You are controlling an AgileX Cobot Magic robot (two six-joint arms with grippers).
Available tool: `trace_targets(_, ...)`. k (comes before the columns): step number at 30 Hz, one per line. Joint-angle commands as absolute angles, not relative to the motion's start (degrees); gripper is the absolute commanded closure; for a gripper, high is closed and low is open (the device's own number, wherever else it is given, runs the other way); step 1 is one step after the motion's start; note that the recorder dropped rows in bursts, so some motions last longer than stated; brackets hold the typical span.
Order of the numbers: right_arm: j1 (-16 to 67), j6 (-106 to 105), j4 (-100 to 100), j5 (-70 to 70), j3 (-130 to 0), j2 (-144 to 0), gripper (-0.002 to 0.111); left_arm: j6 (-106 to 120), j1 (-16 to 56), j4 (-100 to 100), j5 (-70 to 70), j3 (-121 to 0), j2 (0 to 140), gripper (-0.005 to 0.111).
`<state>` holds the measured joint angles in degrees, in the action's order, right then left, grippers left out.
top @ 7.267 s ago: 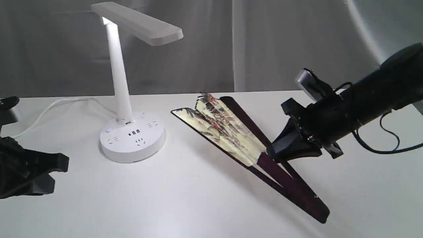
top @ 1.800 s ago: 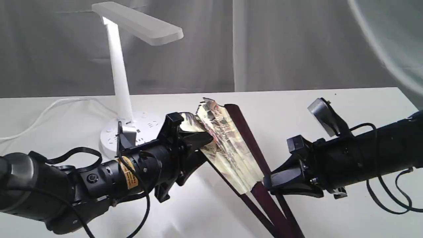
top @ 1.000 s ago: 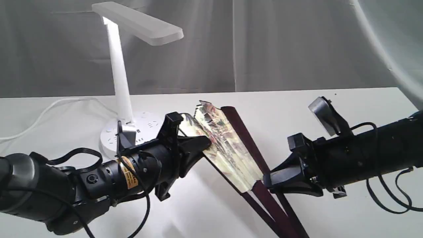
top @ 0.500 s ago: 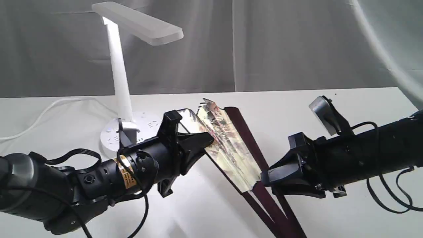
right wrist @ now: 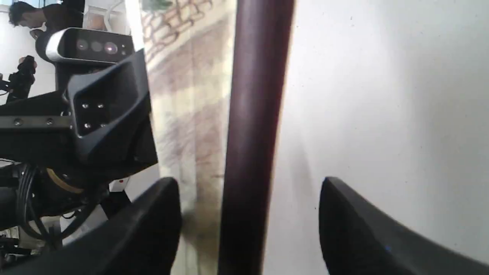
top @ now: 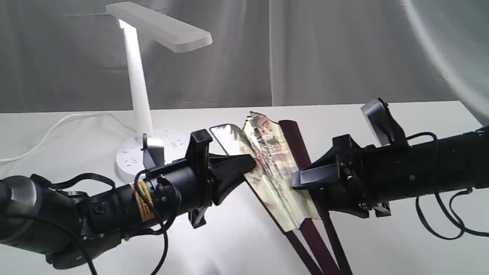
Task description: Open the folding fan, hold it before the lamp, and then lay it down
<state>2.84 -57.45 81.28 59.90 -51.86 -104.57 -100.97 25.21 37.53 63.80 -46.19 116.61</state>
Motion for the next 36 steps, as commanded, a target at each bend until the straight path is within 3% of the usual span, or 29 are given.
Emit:
trace_targets(1, 2.79, -58.5, 83.4, 60.16, -51.84, -104.2, 0.054, -101.85, 25.11, 38.23, 65.98, -46.18, 116.08, 0.107)
trace_targets(12, 2.79, -61.19, 90.58, 62.29, -51.84, -104.44, 0.054, -104.89, 18.79, 48.36, 69.96, -46.18, 116.08, 0.107)
trace_targets(36, 2.91, -61.46, 95.37, 60.95, -51.84, -104.44, 0.054, -106.57, 13.95, 54.95, 69.96, -46.18, 116.08, 0.107)
